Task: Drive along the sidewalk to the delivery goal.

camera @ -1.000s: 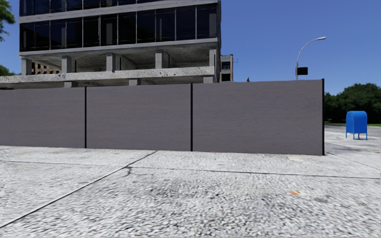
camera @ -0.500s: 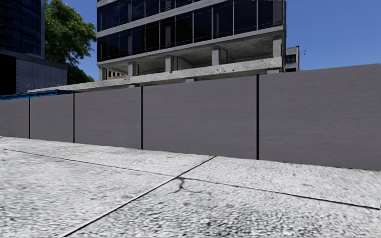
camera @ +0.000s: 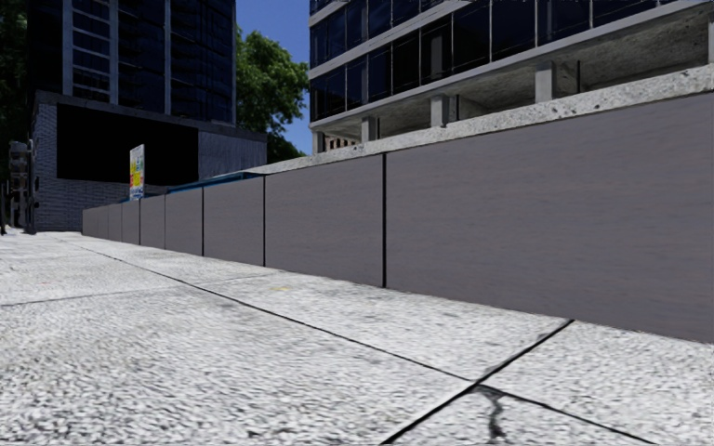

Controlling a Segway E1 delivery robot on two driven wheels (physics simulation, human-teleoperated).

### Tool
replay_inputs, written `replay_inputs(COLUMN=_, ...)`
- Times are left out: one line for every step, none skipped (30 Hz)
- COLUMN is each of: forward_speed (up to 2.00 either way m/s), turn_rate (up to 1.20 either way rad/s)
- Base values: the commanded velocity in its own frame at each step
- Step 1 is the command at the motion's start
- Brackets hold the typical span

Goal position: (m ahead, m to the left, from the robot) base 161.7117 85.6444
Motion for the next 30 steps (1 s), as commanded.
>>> replay_inputs(forward_speed=1.63, turn_rate=0.83)
replay_inputs(forward_speed=1.63, turn_rate=0.83)
replay_inputs(forward_speed=1.65, turn_rate=0.83)
replay_inputs(forward_speed=1.66, turn_rate=0.82)
replay_inputs(forward_speed=1.66, turn_rate=0.81)
replay_inputs(forward_speed=1.66, turn_rate=0.81)
replay_inputs(forward_speed=1.66, turn_rate=0.79)
replay_inputs(forward_speed=1.66, turn_rate=0.77)
replay_inputs(forward_speed=1.67, turn_rate=0.77)
replay_inputs(forward_speed=1.84, turn_rate=0.77)
replay_inputs(forward_speed=1.9, turn_rate=0.77)
replay_inputs(forward_speed=1.9, turn_rate=0.77)
replay_inputs(forward_speed=1.91, turn_rate=0.77)
replay_inputs(forward_speed=1.92, turn_rate=0.76)
replay_inputs(forward_speed=1.92, turn_rate=0.75)
replay_inputs(forward_speed=1.92, turn_rate=0.72)
replay_inputs(forward_speed=1.92, turn_rate=0.72)
replay_inputs(forward_speed=1.92, turn_rate=0.7)
replay_inputs(forward_speed=1.92, turn_rate=0.69)
replay_inputs(forward_speed=1.92, turn_rate=0.69)
replay_inputs(forward_speed=1.92, turn_rate=0.69)
replay_inputs(forward_speed=1.92, turn_rate=0.67)
replay_inputs(forward_speed=1.92, turn_rate=0.66)
replay_inputs(forward_speed=1.92, turn_rate=0.65)
replay_inputs(forward_speed=1.92, turn_rate=0.65)
replay_inputs(forward_speed=1.92, turn_rate=0.65)
replay_inputs(forward_speed=1.92, turn_rate=0.62)
replay_inputs(forward_speed=1.92, turn_rate=0.51)
replay_inputs(forward_speed=1.92, turn_rate=0.0)
replay_inputs(forward_speed=1.92, turn_rate=0.0)
